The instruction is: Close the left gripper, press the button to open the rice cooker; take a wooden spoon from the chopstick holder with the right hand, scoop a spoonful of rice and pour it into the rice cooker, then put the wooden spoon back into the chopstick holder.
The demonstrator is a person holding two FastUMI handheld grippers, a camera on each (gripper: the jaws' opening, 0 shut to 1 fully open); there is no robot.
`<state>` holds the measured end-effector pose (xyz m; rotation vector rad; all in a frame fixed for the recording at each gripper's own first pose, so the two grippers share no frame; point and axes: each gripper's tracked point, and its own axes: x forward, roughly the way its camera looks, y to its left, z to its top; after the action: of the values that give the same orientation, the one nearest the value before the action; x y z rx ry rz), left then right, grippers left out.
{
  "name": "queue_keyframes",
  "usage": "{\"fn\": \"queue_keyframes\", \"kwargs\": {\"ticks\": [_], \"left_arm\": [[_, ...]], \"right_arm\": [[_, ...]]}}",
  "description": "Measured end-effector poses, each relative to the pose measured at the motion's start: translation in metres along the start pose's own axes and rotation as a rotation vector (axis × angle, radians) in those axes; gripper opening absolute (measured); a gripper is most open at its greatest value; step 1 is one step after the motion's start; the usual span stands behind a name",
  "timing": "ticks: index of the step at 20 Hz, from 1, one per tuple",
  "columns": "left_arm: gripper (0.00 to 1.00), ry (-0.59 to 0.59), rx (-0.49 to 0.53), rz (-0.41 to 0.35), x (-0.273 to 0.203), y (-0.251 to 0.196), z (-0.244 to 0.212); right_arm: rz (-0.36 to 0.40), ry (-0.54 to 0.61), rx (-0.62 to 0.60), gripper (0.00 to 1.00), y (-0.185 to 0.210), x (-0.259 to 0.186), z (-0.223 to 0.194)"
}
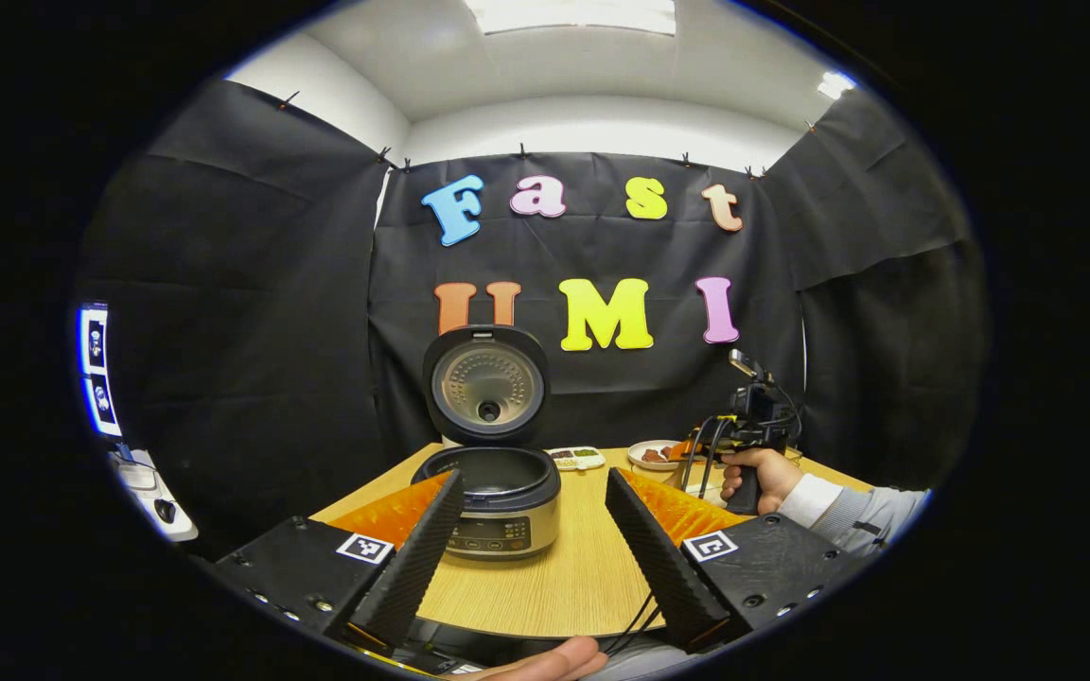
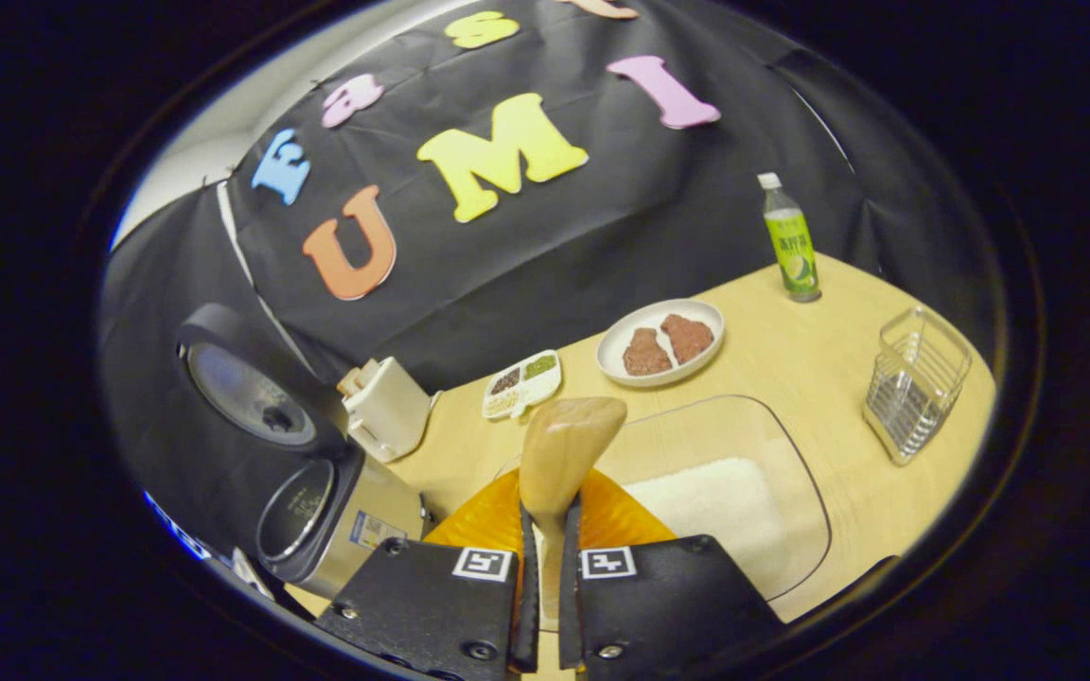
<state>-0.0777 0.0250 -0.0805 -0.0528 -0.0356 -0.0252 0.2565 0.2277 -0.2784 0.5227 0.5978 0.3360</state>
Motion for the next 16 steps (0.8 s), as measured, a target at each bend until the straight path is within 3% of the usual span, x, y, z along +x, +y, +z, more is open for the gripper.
{"fn": "queue_keyframes", "kwargs": {"ticks": [3,16], "left_arm": [[0.96,0.008,0.018,0.008,-0.001,0.001,-0.002],[0.96,0.017,-0.009,0.010,0.001,0.006,0.004]], "right_arm": [[0.006,0.003,0.168,0.13,-0.019,-0.002,0.004],[0.046,-0.153,0.569,0.13,-0.061,-0.043,0.056]]}}
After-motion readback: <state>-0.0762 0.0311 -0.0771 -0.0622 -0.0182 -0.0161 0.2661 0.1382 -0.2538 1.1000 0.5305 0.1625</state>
